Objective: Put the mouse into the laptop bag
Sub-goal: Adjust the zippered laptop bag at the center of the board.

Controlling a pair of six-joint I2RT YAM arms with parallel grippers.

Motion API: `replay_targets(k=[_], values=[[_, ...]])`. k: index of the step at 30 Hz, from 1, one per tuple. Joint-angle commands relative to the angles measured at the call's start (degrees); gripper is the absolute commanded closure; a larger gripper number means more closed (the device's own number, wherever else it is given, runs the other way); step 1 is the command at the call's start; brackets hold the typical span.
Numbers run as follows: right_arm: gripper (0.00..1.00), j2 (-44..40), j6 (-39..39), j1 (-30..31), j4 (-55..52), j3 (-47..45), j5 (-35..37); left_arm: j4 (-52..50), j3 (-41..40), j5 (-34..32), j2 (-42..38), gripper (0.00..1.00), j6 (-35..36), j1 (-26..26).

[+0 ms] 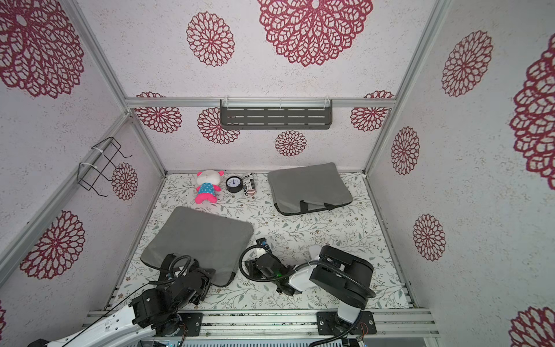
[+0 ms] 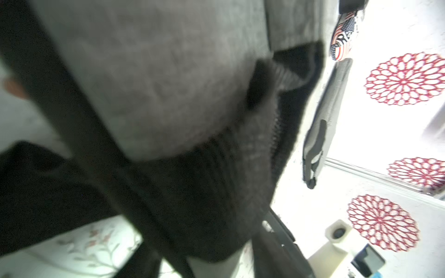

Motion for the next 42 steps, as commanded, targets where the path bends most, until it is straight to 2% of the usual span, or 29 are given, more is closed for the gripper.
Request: replay_targets(k=[1,4,6,10,12,17,20,24,27,29,31,34,36,39,42], values=[[0.49,2.02,5.06,-1.68,-8.25,2.62,3.36,-9.62,3.73,-4.23,0.9,0.12,-0.49,0.39],[0.44,3.66,7.12,-4.06,-5.99,3.53,1.72,-16.49,6.73,-7.05,1.1,0.02,-1.5,0.39],[0.37,5.05,7.85,-5.49,-4.23,4.38,0.01,-20.77,7.79,-8.85,0.39,0.02,-2.52,0.48],[0.32,7.79,8.06,-6.52,-2.88,7.02,-2.96,-24.14,7.28,-12.37,-2.87,0.02,-3.53,0.66],[0.32,9.6,8.04,-6.48,-3.03,9.12,-4.28,-20.62,5.38,-14.02,-5.06,0.02,-0.95,0.75],[0.31,14.46,7.89,-6.52,-5.61,16.14,-8.01,-13.39,2.22,-15.73,-4.64,0.14,2.55,1.16],[0.31,16.63,7.99,-6.47,-9.63,20.26,-9.24,-6.86,2.32,-15.27,-0.69,0.21,6.8,1.44],[0.31,18.94,11.46,-6.35,-9.74,22.26,-9.91,-1.0,4.01,-13.72,8.95,0.24,9.39,1.89],[0.32,21.21,11.98,-5.23,-15.06,27.43,-9.87,1.96,4.47,-12.88,17.82,0.42,8.48,2.19],[0.31,20.97,11.6,-3.88,-19.05,29.43,-8.46,3.69,4.96,-11.57,23.11,0.66,7.55,2.92],[0.31,19.68,11.43,-3.07,-19.49,28.92,-7.11,5.41,6.03,-10.72,27.18,0.75,7.6,3.33],[0.29,19.08,10.83,-2.78,-22.25,29.52,-4.65,9.62,8.24,-8.47,31.11,0.88,11.98,3.91],[0.29,20.44,10.28,-2.92,-23.54,31.06,-4.51,8.77,10.62,-7.33,32.65,0.97,14.08,3.91],[0.3,24.11,9.69,-3.35,-25.57,35.12,-4.89,7.8,12.87,-5.09,33.18,1.0,16.85,3.63],[0.31,27.22,9.11,-3.86,-28.14,39.21,-4.23,7.8,13.0,-3.78,32.91,1.0,16.4,2.39]])
